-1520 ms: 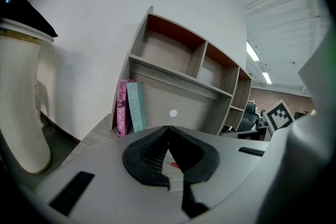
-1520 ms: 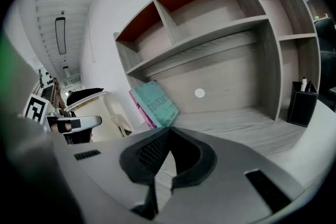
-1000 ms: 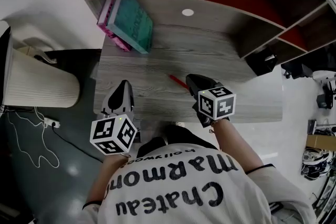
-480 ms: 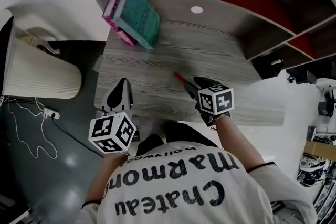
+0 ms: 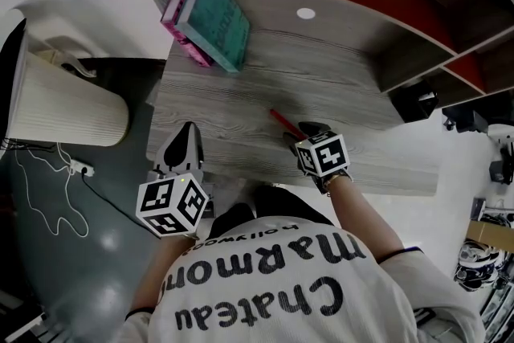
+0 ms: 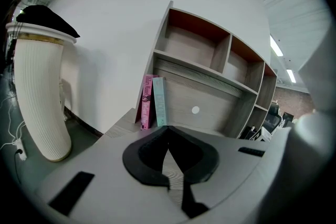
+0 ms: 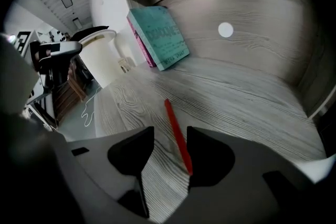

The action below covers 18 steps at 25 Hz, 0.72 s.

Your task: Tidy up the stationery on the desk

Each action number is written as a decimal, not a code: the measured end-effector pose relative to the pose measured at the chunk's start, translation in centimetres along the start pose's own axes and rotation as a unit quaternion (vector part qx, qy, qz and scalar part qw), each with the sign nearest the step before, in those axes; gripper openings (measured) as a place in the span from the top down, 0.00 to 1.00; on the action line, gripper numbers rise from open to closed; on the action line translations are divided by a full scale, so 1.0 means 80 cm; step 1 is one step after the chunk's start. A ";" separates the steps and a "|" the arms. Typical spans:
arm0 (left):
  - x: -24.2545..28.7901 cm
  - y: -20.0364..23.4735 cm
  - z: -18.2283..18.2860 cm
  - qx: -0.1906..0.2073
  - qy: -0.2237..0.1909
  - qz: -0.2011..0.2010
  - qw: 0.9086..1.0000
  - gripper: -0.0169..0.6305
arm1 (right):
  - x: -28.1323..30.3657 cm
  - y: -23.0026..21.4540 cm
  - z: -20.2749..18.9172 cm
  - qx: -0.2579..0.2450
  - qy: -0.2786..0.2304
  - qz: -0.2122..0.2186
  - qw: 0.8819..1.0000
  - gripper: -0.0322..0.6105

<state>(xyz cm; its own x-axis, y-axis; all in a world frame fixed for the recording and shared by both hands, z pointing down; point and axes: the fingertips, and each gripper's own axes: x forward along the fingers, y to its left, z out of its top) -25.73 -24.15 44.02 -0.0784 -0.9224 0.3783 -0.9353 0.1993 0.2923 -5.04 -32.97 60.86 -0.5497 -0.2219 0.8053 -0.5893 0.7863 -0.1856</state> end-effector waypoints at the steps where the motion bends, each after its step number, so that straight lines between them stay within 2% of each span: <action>1: 0.000 -0.001 0.000 0.001 0.000 0.000 1.000 0.96 | 0.002 0.000 -0.003 -0.003 0.006 -0.002 1.000 0.63; 6: -0.003 -0.002 0.000 0.003 0.000 0.003 1.000 0.96 | 0.008 -0.005 -0.020 -0.011 0.027 -0.011 1.000 0.63; 12: -0.011 -0.001 -0.002 0.005 0.001 0.008 1.000 0.96 | 0.010 -0.007 -0.025 -0.015 0.027 -0.021 0.999 0.64; 18: -0.018 0.005 0.001 0.003 -0.005 0.016 1.000 0.96 | 0.011 -0.016 -0.025 -0.038 0.041 -0.055 0.997 0.74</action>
<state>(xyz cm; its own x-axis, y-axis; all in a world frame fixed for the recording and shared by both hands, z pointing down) -26.02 -22.74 43.49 -0.1113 -0.9192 0.3778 -0.9347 0.2259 0.2744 -3.59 -33.00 62.90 -0.4315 -0.2636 0.8628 -0.5951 0.8019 -0.0526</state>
